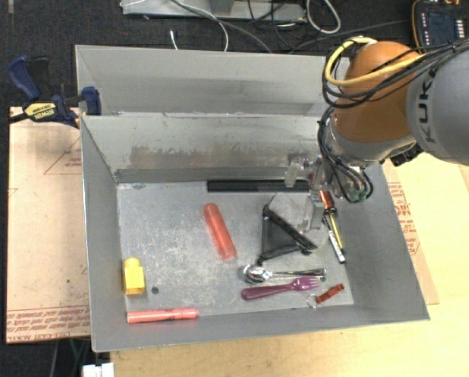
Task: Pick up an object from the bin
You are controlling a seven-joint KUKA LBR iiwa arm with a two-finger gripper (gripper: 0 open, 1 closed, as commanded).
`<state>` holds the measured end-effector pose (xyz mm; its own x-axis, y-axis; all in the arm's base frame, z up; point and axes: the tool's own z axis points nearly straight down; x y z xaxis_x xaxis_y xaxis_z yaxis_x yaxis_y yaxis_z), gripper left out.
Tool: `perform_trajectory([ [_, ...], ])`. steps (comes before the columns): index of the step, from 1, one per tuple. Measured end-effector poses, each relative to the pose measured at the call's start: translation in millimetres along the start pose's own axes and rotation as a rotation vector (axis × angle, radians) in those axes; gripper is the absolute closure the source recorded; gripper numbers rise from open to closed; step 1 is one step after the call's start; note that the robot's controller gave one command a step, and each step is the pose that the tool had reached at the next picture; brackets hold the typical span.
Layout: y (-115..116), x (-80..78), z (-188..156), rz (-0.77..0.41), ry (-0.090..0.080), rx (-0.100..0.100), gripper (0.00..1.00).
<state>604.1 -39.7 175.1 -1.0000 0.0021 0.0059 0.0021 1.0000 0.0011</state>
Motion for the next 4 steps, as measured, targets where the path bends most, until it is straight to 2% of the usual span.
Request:
perform_trajectory([
  [1, 0.3, -1.5, -5.1, -0.002, -0.008, 0.001, 0.0],
  [2, 26.6, 39.4, 104.9, -0.433, 0.0, -0.002, 0.0],
  [3, 30.5, 35.9, 50.8, -0.47, -0.015, 0.003, 0.0],
  [4, 6.4, 14.0, 75.7, -0.641, -0.001, -0.003, 0.0],
])
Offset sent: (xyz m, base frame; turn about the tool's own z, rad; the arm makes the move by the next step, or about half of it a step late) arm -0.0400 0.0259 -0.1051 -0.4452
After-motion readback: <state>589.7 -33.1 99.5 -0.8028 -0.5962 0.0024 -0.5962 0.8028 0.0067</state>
